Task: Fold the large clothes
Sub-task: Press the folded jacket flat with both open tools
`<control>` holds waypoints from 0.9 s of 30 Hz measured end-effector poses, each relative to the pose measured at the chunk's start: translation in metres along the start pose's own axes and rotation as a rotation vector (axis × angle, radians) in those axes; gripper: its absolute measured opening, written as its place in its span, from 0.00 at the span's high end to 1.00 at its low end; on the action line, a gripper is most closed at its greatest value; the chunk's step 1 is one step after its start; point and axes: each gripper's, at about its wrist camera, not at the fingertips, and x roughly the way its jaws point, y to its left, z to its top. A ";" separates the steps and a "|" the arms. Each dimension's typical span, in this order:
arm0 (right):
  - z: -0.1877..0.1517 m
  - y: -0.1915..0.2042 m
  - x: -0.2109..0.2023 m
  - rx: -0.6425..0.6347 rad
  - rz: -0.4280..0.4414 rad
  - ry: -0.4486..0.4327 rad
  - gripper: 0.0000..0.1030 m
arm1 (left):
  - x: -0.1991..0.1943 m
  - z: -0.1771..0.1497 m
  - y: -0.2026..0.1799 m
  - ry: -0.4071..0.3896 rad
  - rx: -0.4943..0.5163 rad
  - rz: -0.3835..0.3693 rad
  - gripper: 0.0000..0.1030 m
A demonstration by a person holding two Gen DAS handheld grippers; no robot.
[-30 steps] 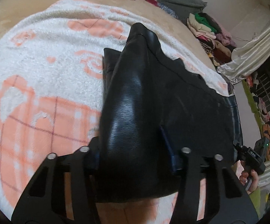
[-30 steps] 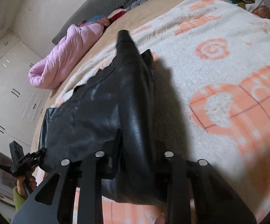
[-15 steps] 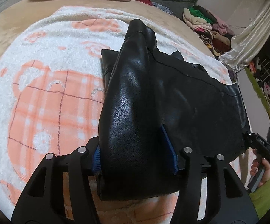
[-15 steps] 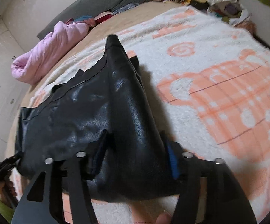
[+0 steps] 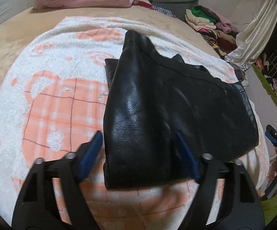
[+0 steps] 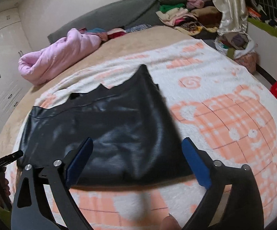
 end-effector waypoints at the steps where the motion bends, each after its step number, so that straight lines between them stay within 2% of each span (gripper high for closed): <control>1: 0.000 0.003 -0.002 -0.006 0.007 -0.002 0.08 | -0.004 0.000 -0.001 -0.010 0.004 -0.001 0.29; 3: 0.000 0.013 -0.006 -0.019 0.030 -0.006 0.07 | -0.010 -0.001 -0.004 -0.024 0.011 0.003 0.19; 4: 0.000 0.018 -0.006 -0.024 0.041 -0.005 0.07 | -0.013 -0.002 -0.005 -0.030 0.014 0.006 0.10; 11: -0.004 0.060 -0.002 -0.083 0.108 0.018 0.06 | -0.027 -0.005 -0.009 -0.055 0.031 0.028 0.09; 19: -0.014 0.117 0.009 -0.206 0.150 0.040 0.07 | -0.033 -0.004 0.008 -0.072 0.011 0.085 0.09; 20: -0.015 0.125 0.011 -0.224 0.151 0.044 0.10 | -0.034 -0.004 0.010 -0.072 0.005 0.086 0.09; 21: -0.017 0.132 0.013 -0.239 0.148 0.048 0.25 | -0.034 -0.003 0.012 -0.070 -0.003 0.086 0.09; 24: -0.020 0.147 0.024 -0.275 0.150 0.080 0.49 | -0.034 -0.002 0.019 -0.068 -0.023 0.080 0.09; 27: -0.024 0.157 0.034 -0.306 0.137 0.096 0.59 | -0.030 0.001 0.024 -0.062 -0.038 0.078 0.09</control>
